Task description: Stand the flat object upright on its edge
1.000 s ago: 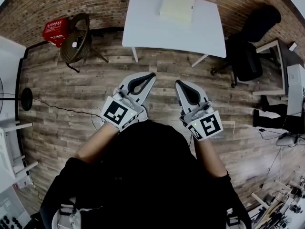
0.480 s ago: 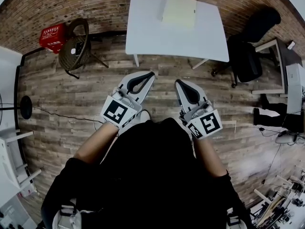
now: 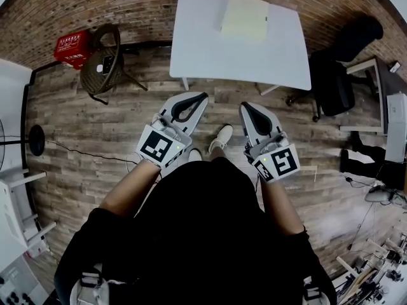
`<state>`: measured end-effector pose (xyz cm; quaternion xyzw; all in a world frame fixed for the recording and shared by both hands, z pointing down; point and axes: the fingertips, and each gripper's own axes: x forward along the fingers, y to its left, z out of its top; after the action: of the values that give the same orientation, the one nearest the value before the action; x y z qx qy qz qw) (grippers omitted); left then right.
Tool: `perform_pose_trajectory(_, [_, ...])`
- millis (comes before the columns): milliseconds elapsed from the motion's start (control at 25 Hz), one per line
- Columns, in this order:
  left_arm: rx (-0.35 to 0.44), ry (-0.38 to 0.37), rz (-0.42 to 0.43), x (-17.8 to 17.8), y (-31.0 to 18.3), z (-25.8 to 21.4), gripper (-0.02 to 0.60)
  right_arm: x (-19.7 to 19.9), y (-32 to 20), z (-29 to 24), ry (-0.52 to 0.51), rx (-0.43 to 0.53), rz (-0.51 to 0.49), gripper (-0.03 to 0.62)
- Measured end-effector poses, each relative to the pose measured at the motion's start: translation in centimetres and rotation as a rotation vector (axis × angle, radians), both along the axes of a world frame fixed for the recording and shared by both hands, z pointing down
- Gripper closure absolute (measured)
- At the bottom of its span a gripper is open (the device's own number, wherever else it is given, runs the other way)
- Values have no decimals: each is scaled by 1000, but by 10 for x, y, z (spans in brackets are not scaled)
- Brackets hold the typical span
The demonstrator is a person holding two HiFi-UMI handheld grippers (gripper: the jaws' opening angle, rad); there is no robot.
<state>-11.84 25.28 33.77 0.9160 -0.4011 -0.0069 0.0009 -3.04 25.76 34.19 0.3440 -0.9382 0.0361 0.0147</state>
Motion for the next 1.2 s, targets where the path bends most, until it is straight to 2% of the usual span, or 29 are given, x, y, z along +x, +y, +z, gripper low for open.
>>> perform_pose_trajectory(720, [-44,-47,-38,49,-138,-1,561,48,-148,-4,-21,-6,-39,586])
perform_pose_trajectory(840, [-78,-79,-50,57,-155,1,561,58,-167,-4,-28,-9,-47,586])
perform_pose_trajectory(1200, [-83,-95,-70,92,-197,1,561,93,-210,-1,-42,-13,-65,586])
